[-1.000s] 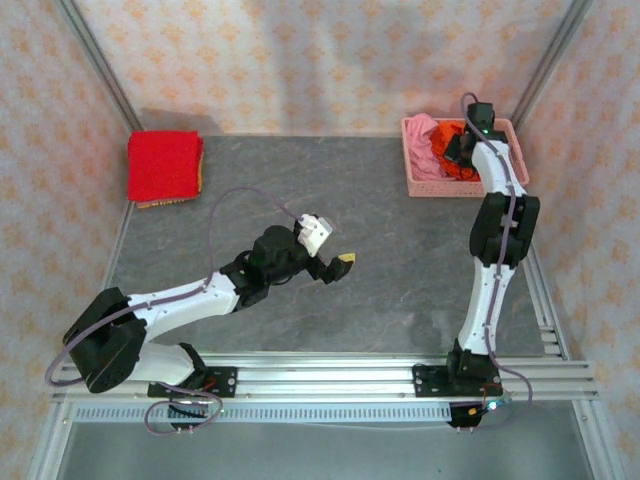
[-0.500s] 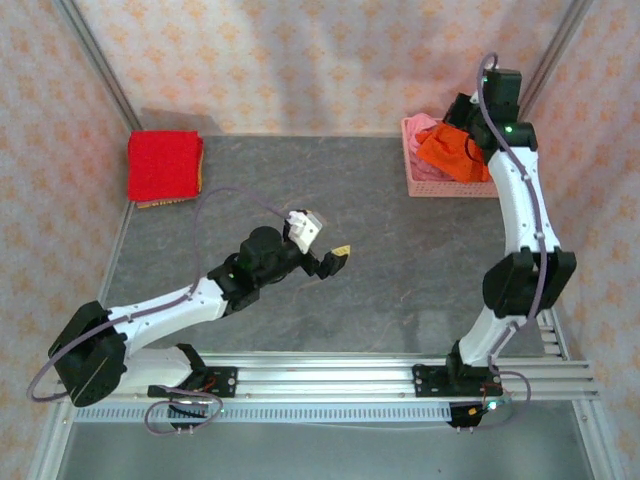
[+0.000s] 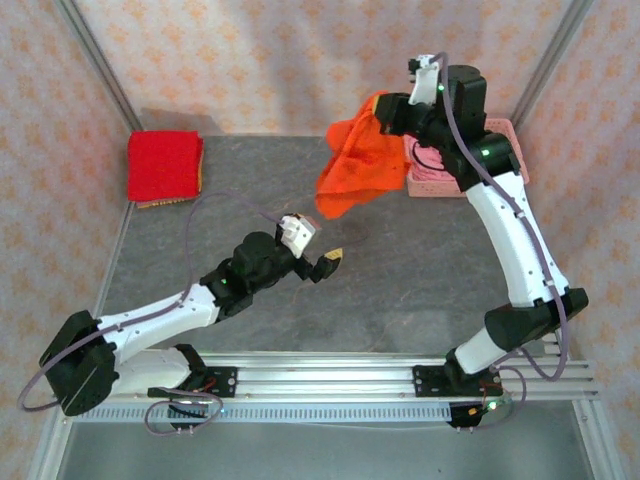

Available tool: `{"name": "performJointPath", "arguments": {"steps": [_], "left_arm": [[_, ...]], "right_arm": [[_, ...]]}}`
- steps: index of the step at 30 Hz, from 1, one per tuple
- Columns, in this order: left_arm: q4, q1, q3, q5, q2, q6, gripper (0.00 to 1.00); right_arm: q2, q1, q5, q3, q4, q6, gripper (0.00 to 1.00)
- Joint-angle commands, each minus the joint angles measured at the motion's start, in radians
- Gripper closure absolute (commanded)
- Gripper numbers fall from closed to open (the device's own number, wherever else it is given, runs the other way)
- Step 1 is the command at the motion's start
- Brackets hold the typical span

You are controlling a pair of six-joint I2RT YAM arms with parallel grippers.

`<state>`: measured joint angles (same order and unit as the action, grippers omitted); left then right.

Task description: Fold and stack the t-shirts

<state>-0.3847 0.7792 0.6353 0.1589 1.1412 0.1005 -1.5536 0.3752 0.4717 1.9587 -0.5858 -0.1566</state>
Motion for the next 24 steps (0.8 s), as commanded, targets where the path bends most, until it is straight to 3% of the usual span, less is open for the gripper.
{"name": "performJointPath", "arguments": {"steps": [1, 6, 7, 9, 12, 16, 18, 21, 24], "left_arm": [[0.055, 0.006, -0.026, -0.055, -0.057, 0.037, 0.0], [0.139, 0.006, -0.064, -0.11, -0.135, 0.048, 0.0], [0.156, 0.006, -0.07, -0.119, -0.152, 0.046, 0.0], [0.177, 0.006, -0.092, -0.141, -0.187, 0.036, 0.0], [0.203, 0.005, -0.119, -0.192, -0.236, -0.01, 0.0], [0.297, -0.046, -0.111, -0.317, -0.245, -0.204, 0.0], [0.411, -0.112, -0.074, -0.368, -0.213, -0.387, 0.0], [0.545, -0.183, -0.015, -0.374, -0.13, -0.573, 0.0], [0.62, -0.195, 0.036, -0.377, -0.042, -0.706, 0.0]], "right_arm": [[-0.003, 0.013, 0.035, 0.003, 0.005, -0.036, 1.0], [-0.014, 0.014, -0.064, -0.157, 0.027, -0.053, 0.96], [-0.015, 0.014, -0.096, -0.191, 0.031, -0.053, 0.85], [-0.02, 0.005, -0.176, -0.263, 0.042, -0.057, 0.45], [-0.022, -0.029, -0.266, -0.341, 0.019, -0.065, 0.2], [0.037, -0.057, -0.318, -0.492, 0.048, -0.086, 0.16], [0.057, -0.058, -0.312, -0.566, 0.054, -0.089, 0.16], [0.073, -0.056, -0.271, -0.662, 0.045, -0.111, 0.16], [0.105, -0.048, -0.241, -0.779, 0.076, -0.155, 0.16]]}}
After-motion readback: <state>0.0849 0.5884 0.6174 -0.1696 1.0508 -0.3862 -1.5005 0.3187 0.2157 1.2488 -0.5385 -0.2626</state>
